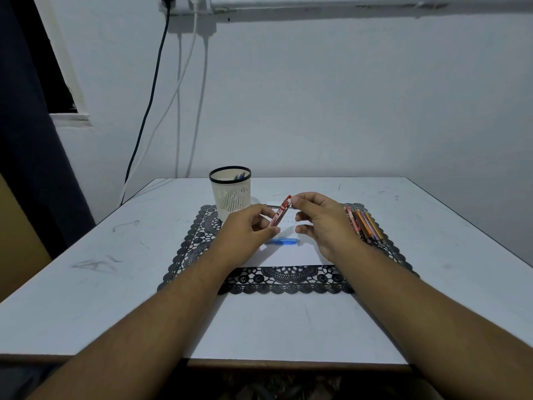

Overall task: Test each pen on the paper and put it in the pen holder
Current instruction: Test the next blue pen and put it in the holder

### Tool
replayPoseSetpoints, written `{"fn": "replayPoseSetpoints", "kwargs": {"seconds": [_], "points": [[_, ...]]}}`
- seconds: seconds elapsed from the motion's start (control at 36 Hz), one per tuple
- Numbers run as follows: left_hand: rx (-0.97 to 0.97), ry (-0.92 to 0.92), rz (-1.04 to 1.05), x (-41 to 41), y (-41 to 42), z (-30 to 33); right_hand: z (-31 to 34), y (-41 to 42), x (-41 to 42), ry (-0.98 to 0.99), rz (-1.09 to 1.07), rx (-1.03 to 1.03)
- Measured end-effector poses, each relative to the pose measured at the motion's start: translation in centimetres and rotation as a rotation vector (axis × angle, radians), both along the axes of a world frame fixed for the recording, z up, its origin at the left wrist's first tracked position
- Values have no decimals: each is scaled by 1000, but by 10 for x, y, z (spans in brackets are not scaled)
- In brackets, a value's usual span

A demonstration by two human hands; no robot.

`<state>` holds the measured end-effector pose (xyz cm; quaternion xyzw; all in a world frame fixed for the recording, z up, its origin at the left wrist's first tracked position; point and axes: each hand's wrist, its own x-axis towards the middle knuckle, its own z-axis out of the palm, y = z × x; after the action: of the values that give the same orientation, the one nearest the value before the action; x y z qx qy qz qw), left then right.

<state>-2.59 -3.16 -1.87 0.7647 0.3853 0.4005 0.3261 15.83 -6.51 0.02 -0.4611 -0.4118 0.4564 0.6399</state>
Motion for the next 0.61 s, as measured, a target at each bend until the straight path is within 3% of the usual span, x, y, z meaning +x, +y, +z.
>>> {"fn": "replayPoseSetpoints", "kwargs": {"seconds": [0.36, 0.61], "points": [[1, 6, 7, -1, 0, 0, 2, -3, 3, -7, -3, -8], [26, 5, 19, -1, 1, 2, 1, -4, 1, -153, -25, -7]]}}
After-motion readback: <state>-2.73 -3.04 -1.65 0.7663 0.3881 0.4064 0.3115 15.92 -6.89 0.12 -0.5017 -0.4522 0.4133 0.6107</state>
